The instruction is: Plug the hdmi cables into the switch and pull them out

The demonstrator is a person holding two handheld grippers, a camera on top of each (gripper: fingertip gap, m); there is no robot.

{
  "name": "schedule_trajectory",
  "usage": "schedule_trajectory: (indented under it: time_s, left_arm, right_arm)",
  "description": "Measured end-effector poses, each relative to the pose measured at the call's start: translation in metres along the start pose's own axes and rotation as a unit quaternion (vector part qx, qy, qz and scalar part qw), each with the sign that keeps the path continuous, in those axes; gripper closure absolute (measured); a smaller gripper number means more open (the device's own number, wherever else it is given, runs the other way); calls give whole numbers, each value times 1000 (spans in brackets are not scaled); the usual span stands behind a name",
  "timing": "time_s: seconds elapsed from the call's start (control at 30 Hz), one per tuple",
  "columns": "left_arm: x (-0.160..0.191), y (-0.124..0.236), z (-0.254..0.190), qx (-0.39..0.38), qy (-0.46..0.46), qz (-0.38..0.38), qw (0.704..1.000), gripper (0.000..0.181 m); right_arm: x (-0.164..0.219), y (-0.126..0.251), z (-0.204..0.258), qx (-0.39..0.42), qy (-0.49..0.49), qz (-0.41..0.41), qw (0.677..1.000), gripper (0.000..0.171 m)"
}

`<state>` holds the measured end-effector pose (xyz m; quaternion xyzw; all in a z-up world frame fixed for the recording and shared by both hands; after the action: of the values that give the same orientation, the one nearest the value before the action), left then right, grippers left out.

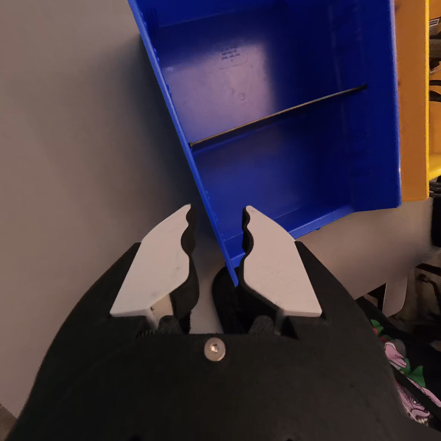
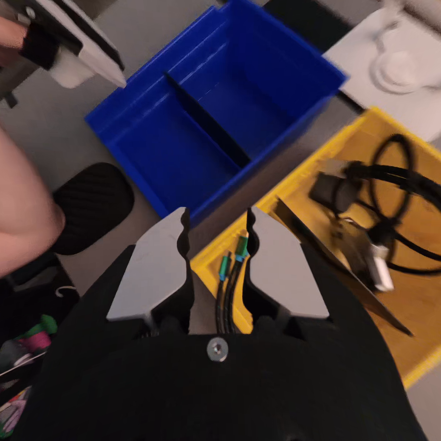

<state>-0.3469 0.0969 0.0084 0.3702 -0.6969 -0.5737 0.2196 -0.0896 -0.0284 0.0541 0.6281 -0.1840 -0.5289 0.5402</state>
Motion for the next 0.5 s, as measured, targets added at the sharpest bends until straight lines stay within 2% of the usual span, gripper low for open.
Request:
schedule_trajectory:
  time_s: [0.17, 0.27, 0.37, 0.5]
  left_arm:
    - [-1, 2, -5, -5, -9, -2, 1000, 147]
    - [-4, 1, -11, -9, -19, -4, 1000, 147]
    - [-6, 2, -14, -9, -27, -7, 1000, 147]
    - [-8, 6, -15, -8, -30, -18, 999, 148]
  right_arm:
    - [-32, -71, -9, 30, -52, 112, 992, 124]
    - [-36, -101, -15, 37, -85, 176, 980, 126]
    - [-38, -109, -19, 81, -97, 218, 968, 139]
    - [-47, -118, -19, 82, -118, 233, 962, 132]
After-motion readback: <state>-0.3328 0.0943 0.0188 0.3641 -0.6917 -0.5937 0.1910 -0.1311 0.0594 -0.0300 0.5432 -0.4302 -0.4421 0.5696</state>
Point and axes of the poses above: each gripper's, where its closed fingertips meet, y back along the fingers, x out of its underside, z = x × y across the jaws, the point moved 6 cm from there along y, back along the fingers, and after that the axes turned 14 degrees about z, right-handed, at the moved point
